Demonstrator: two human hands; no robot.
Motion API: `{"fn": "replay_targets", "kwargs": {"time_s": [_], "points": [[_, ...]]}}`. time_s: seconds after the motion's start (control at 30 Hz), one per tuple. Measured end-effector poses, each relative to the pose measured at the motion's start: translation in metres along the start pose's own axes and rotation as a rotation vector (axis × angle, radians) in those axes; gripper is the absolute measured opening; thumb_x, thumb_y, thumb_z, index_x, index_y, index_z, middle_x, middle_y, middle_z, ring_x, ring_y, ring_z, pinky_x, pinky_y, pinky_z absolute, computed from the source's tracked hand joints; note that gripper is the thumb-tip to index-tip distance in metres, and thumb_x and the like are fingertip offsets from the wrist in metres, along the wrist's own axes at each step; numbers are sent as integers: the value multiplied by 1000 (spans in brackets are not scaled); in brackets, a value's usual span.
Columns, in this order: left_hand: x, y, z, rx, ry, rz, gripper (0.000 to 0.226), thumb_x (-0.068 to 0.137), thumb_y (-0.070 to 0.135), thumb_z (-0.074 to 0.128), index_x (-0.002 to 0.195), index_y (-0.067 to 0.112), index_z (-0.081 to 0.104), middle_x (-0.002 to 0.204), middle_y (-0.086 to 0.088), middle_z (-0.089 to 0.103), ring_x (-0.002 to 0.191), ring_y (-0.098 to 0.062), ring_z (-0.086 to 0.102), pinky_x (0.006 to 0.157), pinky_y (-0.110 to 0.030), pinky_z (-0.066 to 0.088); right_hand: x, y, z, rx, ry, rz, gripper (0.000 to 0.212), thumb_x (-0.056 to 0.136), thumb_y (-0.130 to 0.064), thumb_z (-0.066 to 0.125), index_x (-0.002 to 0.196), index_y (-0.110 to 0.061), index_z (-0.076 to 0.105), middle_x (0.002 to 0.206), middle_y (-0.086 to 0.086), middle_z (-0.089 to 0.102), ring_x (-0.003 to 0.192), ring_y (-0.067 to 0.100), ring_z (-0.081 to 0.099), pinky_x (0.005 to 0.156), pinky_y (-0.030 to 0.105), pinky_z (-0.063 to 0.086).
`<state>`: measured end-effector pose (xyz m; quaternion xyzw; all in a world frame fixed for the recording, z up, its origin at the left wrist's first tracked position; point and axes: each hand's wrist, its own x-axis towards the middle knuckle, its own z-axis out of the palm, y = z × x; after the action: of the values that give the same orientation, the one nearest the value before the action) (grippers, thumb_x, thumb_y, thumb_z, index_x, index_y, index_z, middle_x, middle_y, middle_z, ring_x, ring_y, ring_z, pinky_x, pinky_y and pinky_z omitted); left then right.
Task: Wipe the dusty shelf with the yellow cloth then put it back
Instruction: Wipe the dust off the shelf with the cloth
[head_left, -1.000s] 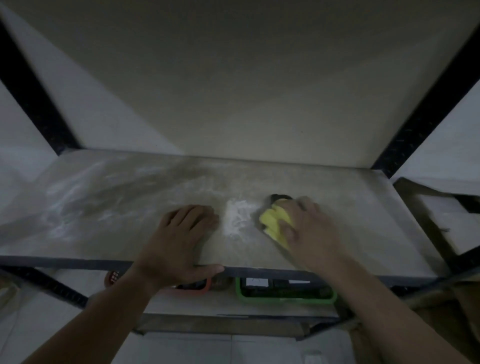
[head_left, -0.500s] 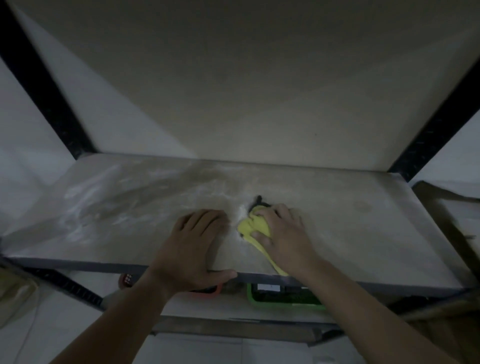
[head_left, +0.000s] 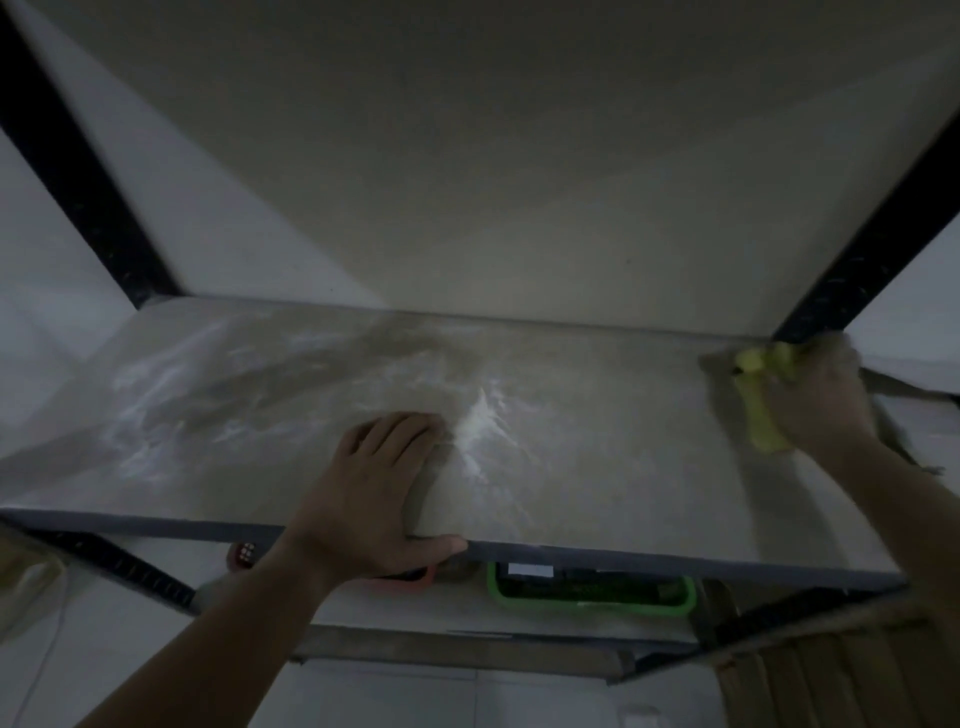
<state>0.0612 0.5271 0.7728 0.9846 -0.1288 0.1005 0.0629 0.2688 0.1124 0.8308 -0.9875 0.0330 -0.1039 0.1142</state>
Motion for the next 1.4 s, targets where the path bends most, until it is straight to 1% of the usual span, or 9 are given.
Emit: {"fn": "replay_targets", "kwargs": {"time_s": [0.17, 0.33, 0.5, 0.67, 0.77, 0.9, 1.03, 1.23, 1.4], "points": [[1, -1, 1, -1, -16, -20, 111, 77, 93, 46, 152, 11, 46, 158, -5, 44, 145, -26, 42, 119, -46, 32, 12, 31, 11, -237, -61, 65, 46, 94, -43, 42, 126, -11, 51, 123, 26, 48, 108, 48, 46, 87, 52, 45], [1, -2, 2, 2, -29, -18, 110, 78, 92, 47, 153, 12, 44, 159, -4, 42, 147, -24, 39, 121, -41, 28, 24, 6, 28, -221, -94, 105, 52, 91, -40, 48, 134, -12, 39, 129, 29, 43, 115, 47, 43, 98, 54, 41], [3, -1, 0, -1, -32, -15, 109, 77, 91, 51, 152, 12, 45, 158, -4, 44, 146, -24, 40, 120, -40, 28, 15, -77, 48, -5, 21, -102, 41, 92, -40, 39, 122, -16, 53, 126, 22, 47, 106, 44, 50, 89, 54, 46], [2, 0, -2, 4, -51, -21, 111, 75, 89, 57, 152, 10, 47, 159, -6, 44, 147, -25, 41, 120, -43, 31, -57, -200, 74, 66, -161, -315, 56, 91, -38, 47, 141, -15, 41, 150, 19, 34, 131, 39, 37, 108, 45, 33], [3, 2, -5, 21, -44, -9, 110, 75, 87, 60, 148, 6, 51, 156, -8, 48, 144, -28, 46, 116, -46, 37, -93, -223, 78, 116, -266, -570, 53, 87, -31, 52, 138, -23, 44, 138, 12, 41, 120, 35, 43, 100, 40, 39], [2, 4, -7, 37, -47, -20, 109, 77, 89, 54, 150, 9, 49, 157, -7, 46, 145, -27, 44, 118, -43, 32, -65, -175, 56, 282, -154, -513, 43, 82, -25, 57, 125, -28, 52, 124, 11, 53, 107, 35, 53, 88, 39, 48], [1, 3, -5, 42, -51, -16, 110, 79, 91, 49, 152, 10, 47, 159, -6, 44, 146, -26, 42, 120, -39, 27, 2, -63, 19, -134, 111, -511, 30, 86, -47, 38, 107, -29, 46, 114, 14, 56, 95, 43, 56, 78, 49, 52], [2, 2, -3, 39, -59, -6, 110, 79, 91, 50, 151, 8, 48, 158, -9, 45, 145, -28, 43, 118, -47, 35, 51, 43, 34, -394, -169, -203, 48, 97, -45, 35, 138, -23, 41, 150, 15, 26, 128, 44, 36, 103, 56, 37], [1, 1, -3, 43, -62, -5, 110, 79, 90, 50, 152, 8, 47, 160, -9, 43, 147, -27, 40, 119, -47, 34, 59, 18, 40, -303, -188, -107, 55, 98, -44, 41, 141, -11, 40, 145, 23, 36, 129, 44, 37, 107, 54, 33]]}}
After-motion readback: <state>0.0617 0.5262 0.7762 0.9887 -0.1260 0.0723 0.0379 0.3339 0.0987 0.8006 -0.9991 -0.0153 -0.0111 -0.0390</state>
